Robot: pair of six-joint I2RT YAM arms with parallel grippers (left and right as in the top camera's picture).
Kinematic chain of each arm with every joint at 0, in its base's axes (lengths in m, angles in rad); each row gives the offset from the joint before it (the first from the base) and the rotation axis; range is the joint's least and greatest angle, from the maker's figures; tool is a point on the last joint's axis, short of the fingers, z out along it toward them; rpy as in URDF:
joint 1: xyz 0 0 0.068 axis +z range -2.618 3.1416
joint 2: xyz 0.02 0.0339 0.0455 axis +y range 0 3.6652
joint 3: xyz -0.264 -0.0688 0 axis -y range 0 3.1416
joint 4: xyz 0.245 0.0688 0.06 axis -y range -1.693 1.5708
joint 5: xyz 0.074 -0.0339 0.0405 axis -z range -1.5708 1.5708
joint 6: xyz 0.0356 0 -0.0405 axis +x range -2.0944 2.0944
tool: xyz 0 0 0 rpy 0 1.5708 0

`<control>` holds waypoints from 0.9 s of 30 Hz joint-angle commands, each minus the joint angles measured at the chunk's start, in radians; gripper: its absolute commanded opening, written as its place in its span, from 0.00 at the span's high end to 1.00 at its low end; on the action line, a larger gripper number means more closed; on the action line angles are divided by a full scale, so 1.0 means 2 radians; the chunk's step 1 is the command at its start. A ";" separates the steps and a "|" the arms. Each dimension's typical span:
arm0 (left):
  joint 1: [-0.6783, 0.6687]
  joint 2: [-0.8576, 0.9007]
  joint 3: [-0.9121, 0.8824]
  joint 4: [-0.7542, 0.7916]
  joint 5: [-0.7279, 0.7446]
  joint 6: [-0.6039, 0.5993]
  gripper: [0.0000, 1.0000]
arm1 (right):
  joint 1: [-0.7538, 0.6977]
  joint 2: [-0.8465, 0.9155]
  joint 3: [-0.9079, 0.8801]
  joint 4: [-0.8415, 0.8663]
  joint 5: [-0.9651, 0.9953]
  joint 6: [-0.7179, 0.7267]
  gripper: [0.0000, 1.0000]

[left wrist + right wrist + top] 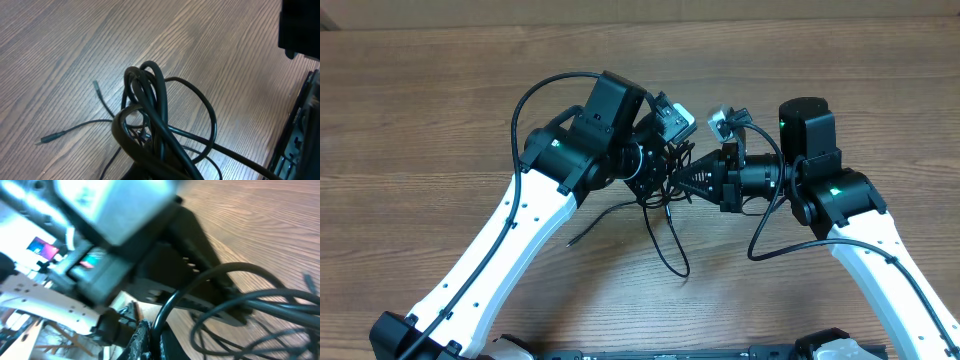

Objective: Untangle cables
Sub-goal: 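Pull the right gripper right with a cable, stretching it from the left gripper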

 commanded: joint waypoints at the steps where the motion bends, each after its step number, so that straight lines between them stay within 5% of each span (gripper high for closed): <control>1: 0.005 -0.006 0.011 -0.002 0.024 -0.001 0.96 | -0.002 -0.004 0.004 0.004 -0.032 -0.004 0.96; 4: 0.004 -0.010 0.011 -0.008 0.046 0.038 0.96 | -0.002 -0.004 0.004 0.004 -0.030 -0.004 0.57; 7: 0.004 -0.015 0.011 -0.007 0.053 0.054 0.96 | -0.002 -0.004 0.004 0.004 -0.030 -0.004 0.43; 13: 0.004 -0.023 0.011 -0.009 0.089 0.095 0.96 | -0.002 -0.004 0.004 0.004 -0.025 -0.004 0.41; 19: 0.004 -0.025 0.011 -0.010 0.107 0.114 0.96 | -0.002 -0.004 0.004 0.004 0.004 -0.004 0.50; 23: 0.004 -0.025 0.011 -0.014 0.107 0.120 0.96 | -0.002 -0.004 0.004 0.004 0.020 -0.004 0.75; 25: 0.004 -0.025 0.011 -0.015 0.107 0.121 0.96 | -0.002 -0.004 0.004 0.004 0.022 -0.004 0.95; 27: 0.004 -0.025 0.011 -0.015 0.106 0.120 0.96 | -0.002 -0.004 0.004 0.004 0.020 -0.002 0.96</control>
